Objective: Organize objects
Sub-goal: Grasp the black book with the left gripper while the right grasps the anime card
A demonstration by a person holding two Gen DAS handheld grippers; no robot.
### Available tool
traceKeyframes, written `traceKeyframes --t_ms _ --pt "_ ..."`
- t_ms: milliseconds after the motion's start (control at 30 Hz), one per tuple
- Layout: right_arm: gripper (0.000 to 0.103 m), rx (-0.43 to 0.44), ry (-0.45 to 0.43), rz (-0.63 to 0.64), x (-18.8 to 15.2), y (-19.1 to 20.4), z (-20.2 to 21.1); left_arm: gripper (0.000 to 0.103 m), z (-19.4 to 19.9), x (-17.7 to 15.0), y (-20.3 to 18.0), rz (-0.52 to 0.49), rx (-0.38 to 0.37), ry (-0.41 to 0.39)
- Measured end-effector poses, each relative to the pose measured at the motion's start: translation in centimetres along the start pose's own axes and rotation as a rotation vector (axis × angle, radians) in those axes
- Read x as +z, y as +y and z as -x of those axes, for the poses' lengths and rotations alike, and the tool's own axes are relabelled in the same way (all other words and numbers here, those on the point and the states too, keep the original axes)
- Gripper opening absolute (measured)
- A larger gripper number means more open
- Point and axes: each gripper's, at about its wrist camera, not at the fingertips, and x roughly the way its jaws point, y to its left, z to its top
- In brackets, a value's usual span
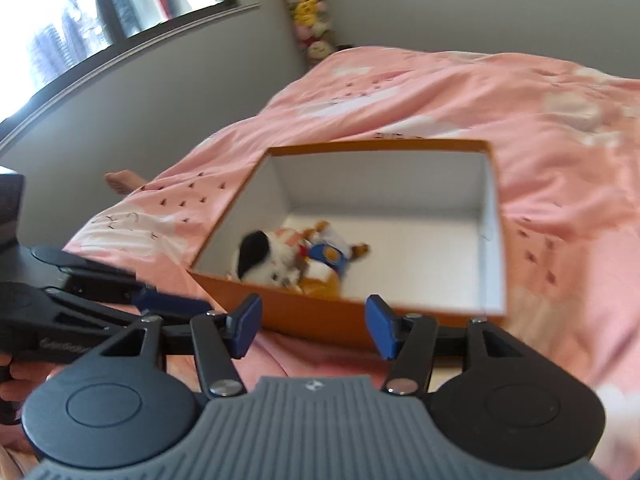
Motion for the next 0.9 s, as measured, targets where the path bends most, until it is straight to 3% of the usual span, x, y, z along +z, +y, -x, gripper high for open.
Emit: traceKeyframes --t_ms 100,200,300,433,633,900 --pt "0.056 -0.016 0.047 -0.07 -2.3 -0.7 1.2 0.032 -1.9 -1.1 -0.2 0.038 -0.017 0.097" --pt "0.036 -0.033 0.158 -0.128 -4.6 -1.2 1.7 0.032 -3.1 -2.3 -0.6 0.067 -0.048 0.175" --pt "0.033 -0.045 0.22 -0.145 -6.8 -1.0 1.8 0.036 -3.7 -3.6 -0.8 0.107 -0.07 0.222" --pt "0.029 -0.059 0.29 -0.127 -8.9 -0.2 1.3 0.049 -3.7 -4.9 -0.7 0.171 -0.063 0.244" --pt "0.028 -0.079 0.362 -0.099 -11.2 0.2 0.4 0.056 -5.3 -6.8 -0.4 0.272 -0.11 0.328" --pt "0.009 0.021 0.39 -0.121 -12.3 0.5 0.4 0.067 -6.5 -7.3 -0.7 0.299 -0.098 0.347"
